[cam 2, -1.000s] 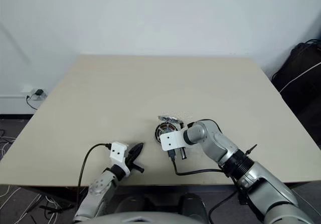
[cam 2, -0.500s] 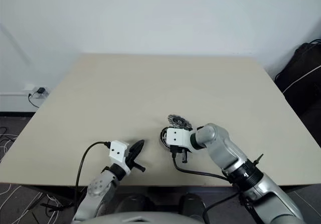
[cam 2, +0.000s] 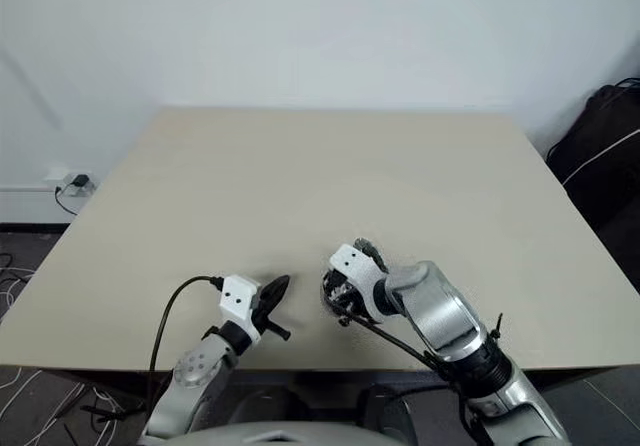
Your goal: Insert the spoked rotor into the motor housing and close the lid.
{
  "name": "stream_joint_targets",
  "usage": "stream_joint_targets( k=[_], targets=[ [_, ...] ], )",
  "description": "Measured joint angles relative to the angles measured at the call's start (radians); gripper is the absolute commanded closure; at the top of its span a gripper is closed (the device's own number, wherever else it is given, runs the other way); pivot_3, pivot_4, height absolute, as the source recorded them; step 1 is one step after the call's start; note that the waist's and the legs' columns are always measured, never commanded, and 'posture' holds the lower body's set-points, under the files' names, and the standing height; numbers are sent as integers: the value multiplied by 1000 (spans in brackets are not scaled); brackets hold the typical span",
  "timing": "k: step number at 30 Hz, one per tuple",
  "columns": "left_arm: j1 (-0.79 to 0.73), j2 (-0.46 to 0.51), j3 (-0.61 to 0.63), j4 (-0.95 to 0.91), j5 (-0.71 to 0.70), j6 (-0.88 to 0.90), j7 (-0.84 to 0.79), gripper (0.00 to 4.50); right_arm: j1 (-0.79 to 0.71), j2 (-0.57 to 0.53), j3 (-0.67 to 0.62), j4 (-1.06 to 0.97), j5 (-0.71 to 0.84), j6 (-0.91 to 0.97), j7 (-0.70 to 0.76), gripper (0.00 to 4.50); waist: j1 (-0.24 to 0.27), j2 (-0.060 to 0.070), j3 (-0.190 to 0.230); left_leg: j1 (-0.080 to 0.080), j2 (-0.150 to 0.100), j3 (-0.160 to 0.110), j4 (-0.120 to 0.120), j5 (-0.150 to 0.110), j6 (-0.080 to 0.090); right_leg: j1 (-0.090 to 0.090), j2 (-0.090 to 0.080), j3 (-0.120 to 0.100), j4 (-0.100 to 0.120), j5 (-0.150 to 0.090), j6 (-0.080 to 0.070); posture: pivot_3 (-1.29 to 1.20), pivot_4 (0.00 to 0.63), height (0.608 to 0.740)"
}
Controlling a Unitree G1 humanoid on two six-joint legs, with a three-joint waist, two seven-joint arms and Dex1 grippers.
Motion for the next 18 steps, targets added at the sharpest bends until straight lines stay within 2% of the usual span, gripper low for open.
stream_joint_targets(
  k=[4, 16, 18],
  targets=[
    [16, 0, -3, -13, -1, 2, 0, 4500, -36, 111, -56, 27, 33, 111, -112, 4395, -3, 1, 1, 0, 0, 0, -1, 1, -1, -1, 0, 0, 0, 0, 0, 0, 0, 740],
    [39, -8, -3, -13, -1, -3, 3, 4500, -102, 402, -194, 222, 35, 115, -435, 4395, -15, 4, 2, 0, 0, 1, -4, 4, -7, -1, 1, 1, 0, 1, 1, 0, 0, 740],
    [42, -8, -2, -13, -1, -3, 3, 4500, -106, 438, -225, 243, 37, 113, -471, 3664, -17, 4, 2, 1, 0, 1, -6, 5, -8, -1, 1, 1, 0, 1, 1, 0, 0, 740]
  ],
)
